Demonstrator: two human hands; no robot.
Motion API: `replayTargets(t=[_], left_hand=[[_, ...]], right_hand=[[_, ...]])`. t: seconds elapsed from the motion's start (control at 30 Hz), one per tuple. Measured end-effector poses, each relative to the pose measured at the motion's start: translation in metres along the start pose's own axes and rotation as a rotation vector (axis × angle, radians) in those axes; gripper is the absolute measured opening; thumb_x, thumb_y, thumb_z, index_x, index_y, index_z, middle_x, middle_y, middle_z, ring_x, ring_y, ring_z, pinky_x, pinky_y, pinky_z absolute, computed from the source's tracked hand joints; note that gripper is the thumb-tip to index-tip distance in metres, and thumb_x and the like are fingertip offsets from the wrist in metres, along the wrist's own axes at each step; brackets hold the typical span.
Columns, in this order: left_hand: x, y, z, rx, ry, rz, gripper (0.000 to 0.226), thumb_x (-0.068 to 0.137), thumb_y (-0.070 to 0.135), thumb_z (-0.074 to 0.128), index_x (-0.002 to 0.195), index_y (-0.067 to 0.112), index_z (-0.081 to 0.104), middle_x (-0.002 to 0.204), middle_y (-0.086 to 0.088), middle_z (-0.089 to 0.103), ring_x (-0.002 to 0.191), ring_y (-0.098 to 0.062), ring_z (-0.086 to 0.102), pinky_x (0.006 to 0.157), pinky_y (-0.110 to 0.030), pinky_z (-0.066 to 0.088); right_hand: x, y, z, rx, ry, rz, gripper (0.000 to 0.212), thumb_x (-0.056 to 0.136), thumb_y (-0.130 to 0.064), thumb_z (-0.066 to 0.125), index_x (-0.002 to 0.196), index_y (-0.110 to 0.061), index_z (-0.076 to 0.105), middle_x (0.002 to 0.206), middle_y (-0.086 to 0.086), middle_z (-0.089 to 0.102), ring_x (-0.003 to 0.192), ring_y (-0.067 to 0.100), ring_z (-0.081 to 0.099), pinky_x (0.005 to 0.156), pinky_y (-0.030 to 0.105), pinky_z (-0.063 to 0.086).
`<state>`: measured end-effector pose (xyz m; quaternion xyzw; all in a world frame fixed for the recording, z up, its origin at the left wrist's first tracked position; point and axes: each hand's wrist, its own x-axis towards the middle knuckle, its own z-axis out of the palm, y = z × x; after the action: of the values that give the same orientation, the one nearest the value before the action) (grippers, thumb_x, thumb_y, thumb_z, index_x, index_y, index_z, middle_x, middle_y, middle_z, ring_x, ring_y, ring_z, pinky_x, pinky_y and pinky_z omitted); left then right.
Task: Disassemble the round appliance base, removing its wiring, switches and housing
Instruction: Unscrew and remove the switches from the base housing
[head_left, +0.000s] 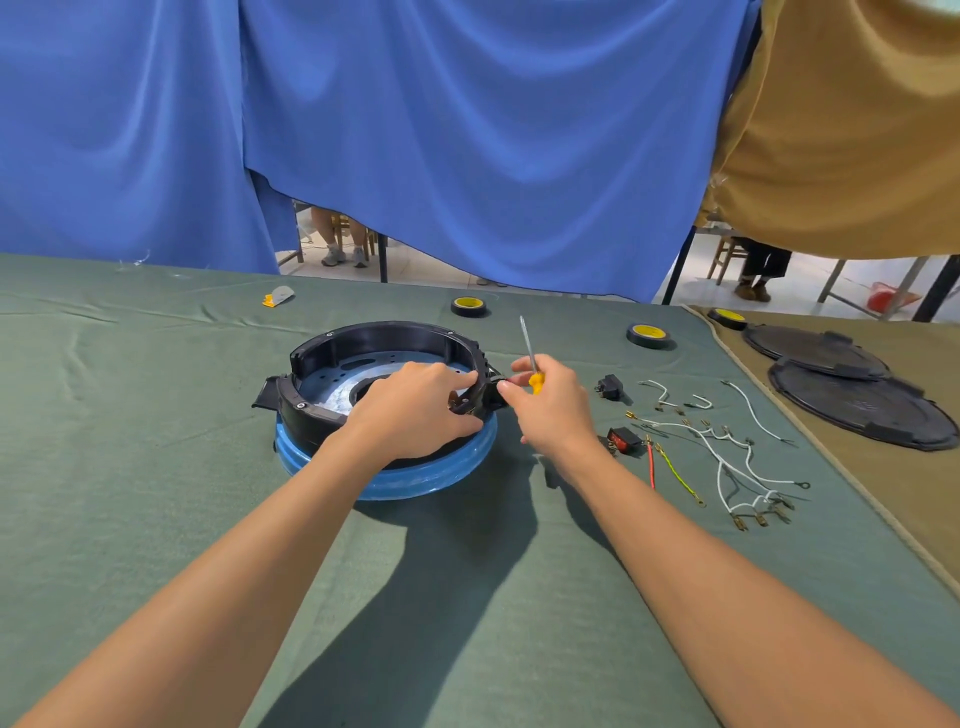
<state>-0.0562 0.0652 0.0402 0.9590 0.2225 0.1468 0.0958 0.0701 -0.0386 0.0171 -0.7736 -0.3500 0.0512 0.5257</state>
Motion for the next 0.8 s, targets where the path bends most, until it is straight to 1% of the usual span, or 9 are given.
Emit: replayTargets(t=[0.1, 0.17, 0.23, 0.3, 0.4, 0.53, 0.6, 0.73, 0.8], left_hand=[[0.000, -0.003, -0.001, 0.001, -0.014, 0.009, 0.043, 0.088, 0.049, 0.060, 0.129, 0.039, 0.055, 0.102, 0.005, 0.067, 0.088, -0.021, 0.057, 0.077, -0.044, 0.054], [0.000, -0.003, 0.000, 0.007, -0.017, 0.012, 0.043, 0.089, 0.048, 0.059, 0.130, 0.040, 0.055, 0.101, 0.005, 0.068, 0.088, -0.021, 0.058, 0.076, -0.043, 0.055], [0.000, -0.003, 0.000, 0.013, -0.012, 0.016, 0.041, 0.089, 0.048, 0.059, 0.128, 0.040, 0.056, 0.098, 0.006, 0.067, 0.086, -0.020, 0.058, 0.074, -0.042, 0.054], [0.000, -0.004, 0.000, 0.012, -0.011, 0.018, 0.040, 0.089, 0.049, 0.059, 0.127, 0.041, 0.056, 0.098, 0.006, 0.067, 0.084, -0.020, 0.057, 0.073, -0.041, 0.054], [0.000, -0.005, 0.001, 0.008, -0.014, 0.011, 0.045, 0.089, 0.049, 0.059, 0.133, 0.041, 0.053, 0.105, 0.005, 0.068, 0.086, -0.021, 0.055, 0.074, -0.041, 0.053], [-0.001, -0.003, 0.004, 0.055, 0.018, -0.003, 0.045, 0.089, 0.048, 0.058, 0.133, 0.040, 0.052, 0.106, 0.004, 0.068, 0.090, -0.025, 0.058, 0.072, -0.039, 0.052], [-0.002, -0.001, 0.006, 0.100, 0.046, -0.003, 0.040, 0.089, 0.046, 0.056, 0.127, 0.037, 0.055, 0.103, 0.003, 0.067, 0.087, -0.026, 0.058, 0.066, -0.037, 0.049], [-0.005, 0.002, 0.008, 0.173, 0.098, 0.032, 0.020, 0.089, 0.043, 0.053, 0.101, 0.027, 0.057, 0.089, 0.002, 0.063, 0.076, -0.025, 0.058, 0.055, -0.033, 0.044], [-0.005, 0.002, 0.008, 0.184, 0.105, 0.039, 0.020, 0.089, 0.043, 0.053, 0.101, 0.027, 0.057, 0.088, 0.002, 0.063, 0.076, -0.025, 0.058, 0.056, -0.033, 0.045]], right_hand=[[0.001, 0.004, 0.004, 0.003, 0.008, -0.002, 0.009, 0.089, -0.021, 0.066, 0.093, -0.026, 0.060, 0.083, -0.012, 0.059, 0.088, 0.021, 0.060, 0.080, 0.048, 0.057], [0.003, 0.005, 0.005, 0.011, 0.001, -0.007, 0.010, 0.089, -0.020, 0.066, 0.091, -0.027, 0.061, 0.083, -0.012, 0.061, 0.084, 0.018, 0.060, 0.080, 0.044, 0.057], [0.005, 0.006, 0.003, 0.000, -0.032, -0.027, 0.008, 0.090, -0.018, 0.065, 0.094, -0.025, 0.064, 0.087, -0.009, 0.065, 0.088, 0.017, 0.061, 0.082, 0.037, 0.054], [0.007, 0.007, -0.003, -0.001, -0.041, -0.043, 0.007, 0.092, -0.018, 0.062, 0.096, -0.022, 0.065, 0.086, -0.009, 0.065, 0.085, 0.013, 0.060, 0.080, 0.034, 0.051], [0.011, 0.011, -0.022, 0.050, 0.019, -0.014, 0.005, 0.091, -0.020, 0.065, 0.096, -0.021, 0.065, 0.077, -0.008, 0.060, 0.070, 0.013, 0.054, 0.072, 0.040, 0.052], [0.012, 0.017, -0.059, 0.051, 0.050, 0.034, 0.008, 0.085, -0.024, 0.072, 0.085, -0.021, 0.065, 0.071, -0.004, 0.058, 0.065, 0.017, 0.050, 0.065, 0.040, 0.048], [0.008, 0.020, -0.075, 0.063, 0.050, 0.055, 0.011, 0.082, -0.023, 0.076, 0.080, -0.019, 0.065, 0.066, -0.005, 0.057, 0.059, 0.015, 0.046, 0.060, 0.036, 0.042], [-0.003, 0.027, -0.100, -0.029, 0.027, 0.118, 0.015, 0.079, -0.022, 0.078, 0.075, -0.016, 0.065, 0.059, -0.003, 0.053, 0.055, 0.014, 0.043, 0.054, 0.028, 0.035], [-0.009, 0.030, -0.108, -0.121, -0.008, 0.151, 0.015, 0.078, -0.022, 0.079, 0.076, -0.013, 0.067, 0.052, -0.006, 0.051, 0.049, 0.011, 0.044, 0.049, 0.025, 0.033]])
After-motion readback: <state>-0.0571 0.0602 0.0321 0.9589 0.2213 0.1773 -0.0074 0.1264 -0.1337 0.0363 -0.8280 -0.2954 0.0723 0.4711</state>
